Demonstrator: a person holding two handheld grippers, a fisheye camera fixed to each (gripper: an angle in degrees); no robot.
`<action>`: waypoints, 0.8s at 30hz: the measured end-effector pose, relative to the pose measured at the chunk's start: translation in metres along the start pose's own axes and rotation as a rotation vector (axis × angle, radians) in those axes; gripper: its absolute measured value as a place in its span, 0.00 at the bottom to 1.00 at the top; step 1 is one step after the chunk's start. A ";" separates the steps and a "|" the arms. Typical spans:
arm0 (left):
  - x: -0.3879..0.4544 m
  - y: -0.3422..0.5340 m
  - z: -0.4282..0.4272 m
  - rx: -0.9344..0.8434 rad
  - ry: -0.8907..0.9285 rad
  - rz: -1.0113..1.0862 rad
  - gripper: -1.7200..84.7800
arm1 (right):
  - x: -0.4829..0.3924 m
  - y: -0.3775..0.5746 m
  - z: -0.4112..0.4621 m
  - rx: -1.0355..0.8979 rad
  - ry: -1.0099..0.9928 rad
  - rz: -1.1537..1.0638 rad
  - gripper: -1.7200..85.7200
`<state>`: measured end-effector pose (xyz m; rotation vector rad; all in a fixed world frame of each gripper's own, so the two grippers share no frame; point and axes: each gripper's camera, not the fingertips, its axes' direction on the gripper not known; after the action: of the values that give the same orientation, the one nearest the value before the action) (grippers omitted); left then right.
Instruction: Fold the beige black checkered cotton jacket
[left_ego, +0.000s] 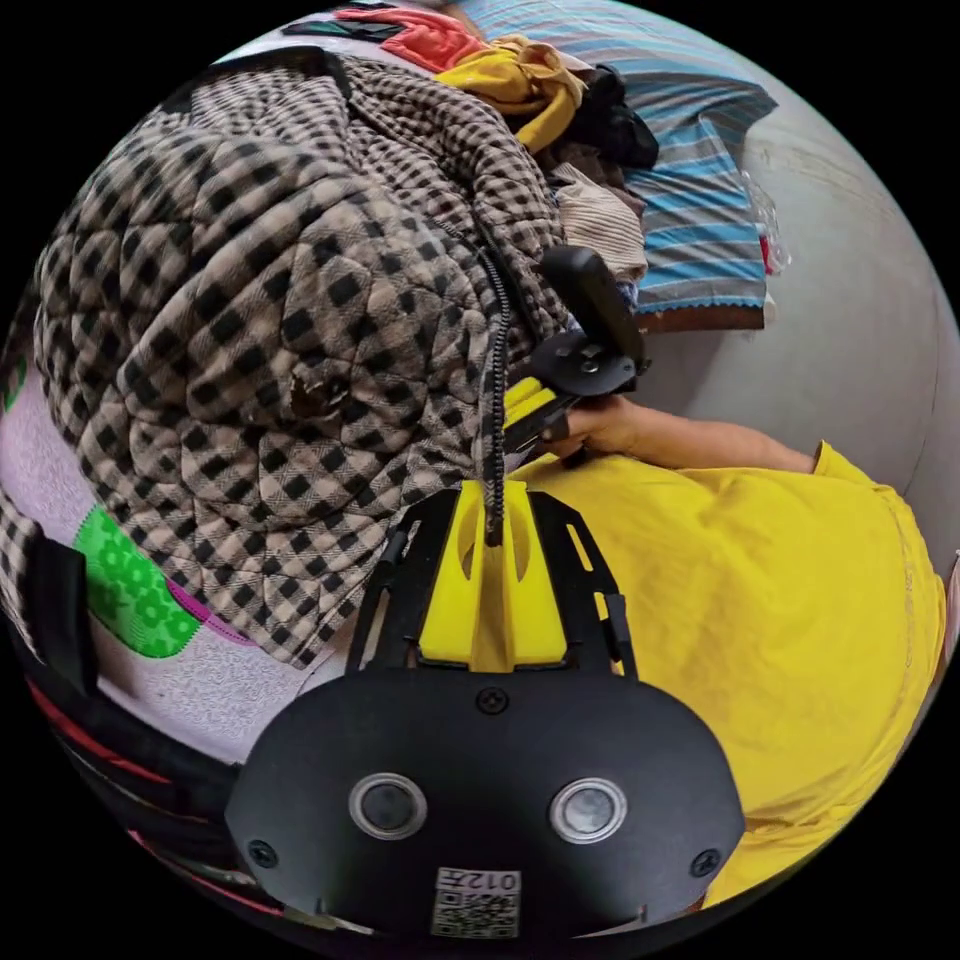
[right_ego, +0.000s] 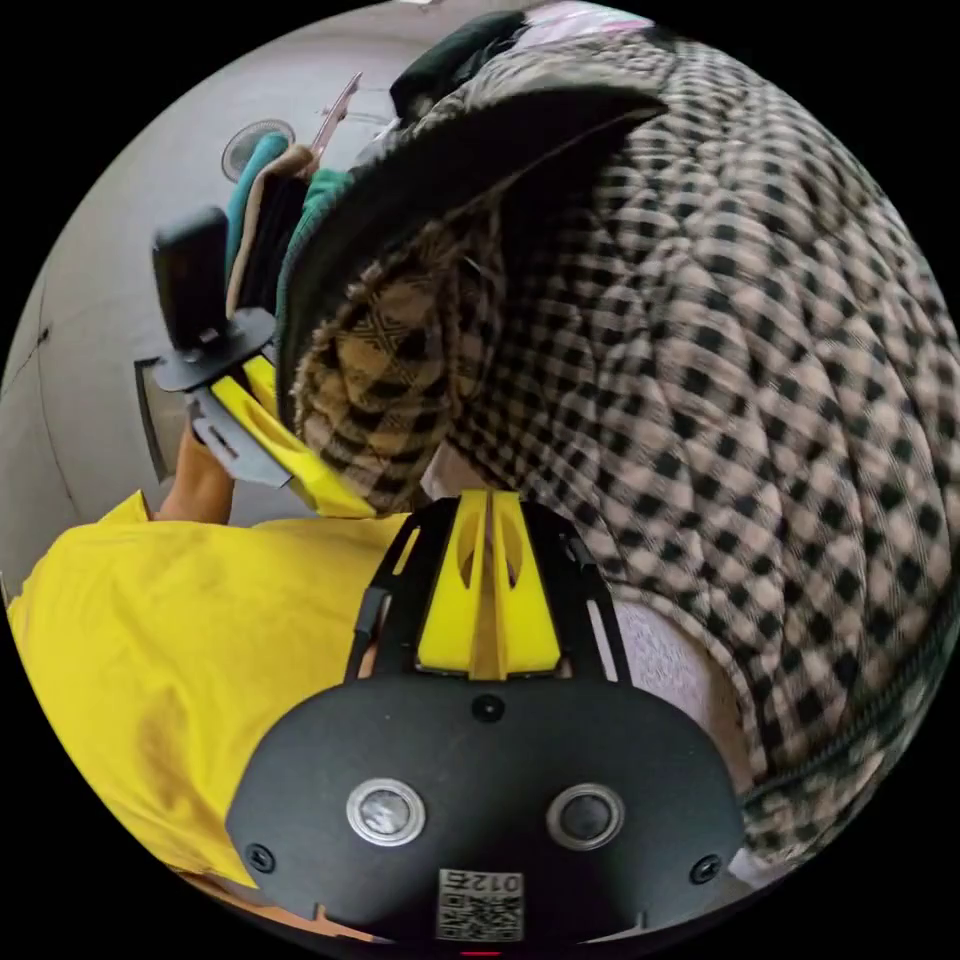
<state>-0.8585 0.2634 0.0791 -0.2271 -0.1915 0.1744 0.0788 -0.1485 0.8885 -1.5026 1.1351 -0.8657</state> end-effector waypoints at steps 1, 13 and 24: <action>-0.002 0.004 -0.001 0.030 0.010 0.010 0.05 | 0.007 0.008 -0.015 0.040 -0.006 0.023 0.03; -0.007 0.034 -0.043 0.235 0.060 0.119 0.05 | 0.040 -0.142 -0.179 0.467 0.037 0.065 0.05; -0.028 0.006 -0.027 0.128 0.101 0.129 0.05 | 0.062 -0.326 -0.184 0.385 0.342 0.032 0.11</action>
<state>-0.8806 0.2581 0.0475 -0.1203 -0.0648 0.3018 -0.0015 -0.2508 1.2452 -1.0430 1.1498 -1.2725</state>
